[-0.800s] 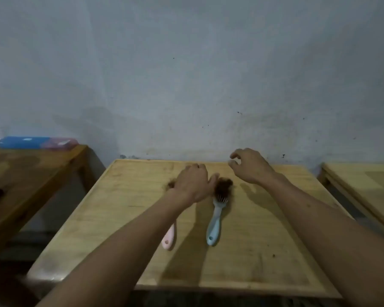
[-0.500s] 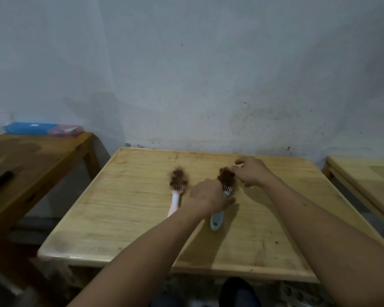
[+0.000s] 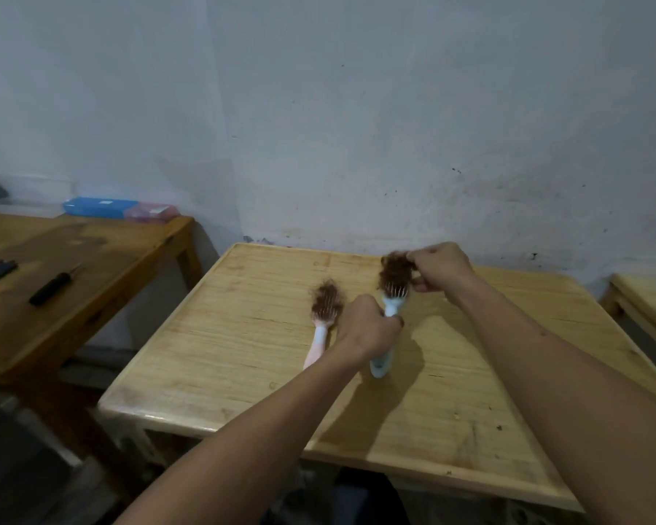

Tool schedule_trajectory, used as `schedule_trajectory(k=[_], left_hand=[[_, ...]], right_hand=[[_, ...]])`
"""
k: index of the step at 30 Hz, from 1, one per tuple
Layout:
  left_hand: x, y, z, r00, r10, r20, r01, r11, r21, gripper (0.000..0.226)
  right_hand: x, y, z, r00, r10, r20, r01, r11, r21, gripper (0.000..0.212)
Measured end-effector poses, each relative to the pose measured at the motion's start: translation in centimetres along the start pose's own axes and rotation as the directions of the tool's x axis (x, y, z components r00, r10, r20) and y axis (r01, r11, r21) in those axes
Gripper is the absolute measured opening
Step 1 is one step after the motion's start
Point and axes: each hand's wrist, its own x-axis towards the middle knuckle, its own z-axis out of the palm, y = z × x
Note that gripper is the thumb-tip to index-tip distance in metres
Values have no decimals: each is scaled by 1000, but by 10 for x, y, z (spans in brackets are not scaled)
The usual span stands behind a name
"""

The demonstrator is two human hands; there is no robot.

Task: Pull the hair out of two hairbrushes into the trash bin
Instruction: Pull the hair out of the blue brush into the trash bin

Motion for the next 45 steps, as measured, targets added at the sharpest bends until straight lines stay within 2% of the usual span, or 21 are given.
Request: schedule_trajectory(k=[2, 4, 7, 13, 19, 26, 28, 31, 33, 35, 37, 42, 45], left_hand=[[-3, 2, -18, 999, -26, -33, 23, 993, -112, 46], [-7, -2, -39, 997, -65, -46, 49, 960, -276, 40], [-19, -14, -72, 994, -94, -48, 61, 880, -472, 25], [-63, -48, -139, 976, -168, -139, 66, 835, -546, 20], [-107, -84, -183, 928, -282, -244, 73, 780, -622, 46], [-142, -137, -213, 868, -358, -345, 10, 707, -708, 70], [-157, -157, -217, 847, -379, -373, -3, 698, -716, 73], [-186, -187, -216, 794, -455, -402, -12, 651, -759, 73], [-207, -207, -209, 729, -534, -428, -13, 615, -789, 66], [-225, -228, -198, 663, -585, -467, 10, 631, -776, 58], [-239, -250, -184, 627, -607, -489, 63, 665, -744, 50], [-257, -298, -142, 535, -702, -470, 223, 654, -723, 48], [-264, -324, -117, 502, -763, -408, 227, 571, -789, 47]], right_hand=[[1, -16, 6, 998, -61, 15, 60, 996, 62, 18], [-2, -31, 14, 994, -95, 55, 88, 989, 115, 16], [-19, -60, 33, 971, -132, 200, 75, 960, 271, 9], [-61, -101, 101, 911, -253, 326, 110, 910, 399, 9], [-111, -116, 175, 821, -345, 455, 125, 886, 446, 17], [-175, -109, 238, 648, -425, 632, 146, 884, 445, 15], [-193, -103, 249, 579, -445, 683, 177, 886, 428, 14], [-221, -90, 262, 442, -447, 778, 207, 895, 396, 14], [-239, -79, 271, 382, -438, 814, 264, 895, 358, 13], [-252, -61, 283, 387, -434, 813, 395, 875, 279, 15], [-264, -40, 295, 392, -425, 816, 500, 843, 198, 12], [-290, 18, 316, 376, -350, 858, 513, 849, 122, 8], [-293, 45, 323, 365, -304, 880, 513, 854, 82, 8]])
